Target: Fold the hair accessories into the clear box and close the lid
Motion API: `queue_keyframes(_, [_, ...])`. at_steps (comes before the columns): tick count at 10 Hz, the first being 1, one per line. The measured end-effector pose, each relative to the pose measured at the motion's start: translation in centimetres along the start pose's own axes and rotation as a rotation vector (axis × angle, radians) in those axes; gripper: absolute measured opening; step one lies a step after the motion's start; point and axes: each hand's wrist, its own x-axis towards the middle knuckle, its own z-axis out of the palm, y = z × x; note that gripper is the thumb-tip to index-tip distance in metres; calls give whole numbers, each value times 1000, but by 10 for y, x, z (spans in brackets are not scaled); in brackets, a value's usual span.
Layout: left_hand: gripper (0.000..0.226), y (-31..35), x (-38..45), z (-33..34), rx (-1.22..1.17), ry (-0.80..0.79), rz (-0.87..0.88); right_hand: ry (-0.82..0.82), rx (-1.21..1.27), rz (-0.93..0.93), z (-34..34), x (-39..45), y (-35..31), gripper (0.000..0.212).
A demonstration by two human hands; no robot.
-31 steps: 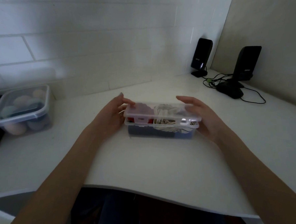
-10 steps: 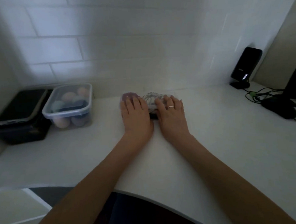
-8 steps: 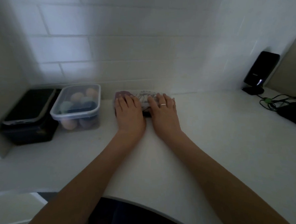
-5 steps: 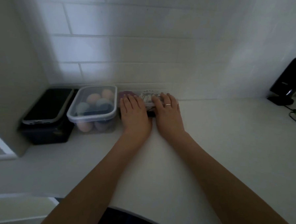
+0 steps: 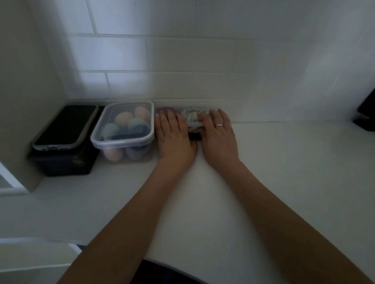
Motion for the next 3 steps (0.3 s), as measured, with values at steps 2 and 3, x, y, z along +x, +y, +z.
queue_keyframes(2, [66, -2, -9, -7, -224, 98, 167, -32, 162, 39, -11, -13, -4, 49])
queue_keyframes(3, [61, -4, -19, -33, -648, 161, 275, 22, 636, 151, -39, -3, -4, 57])
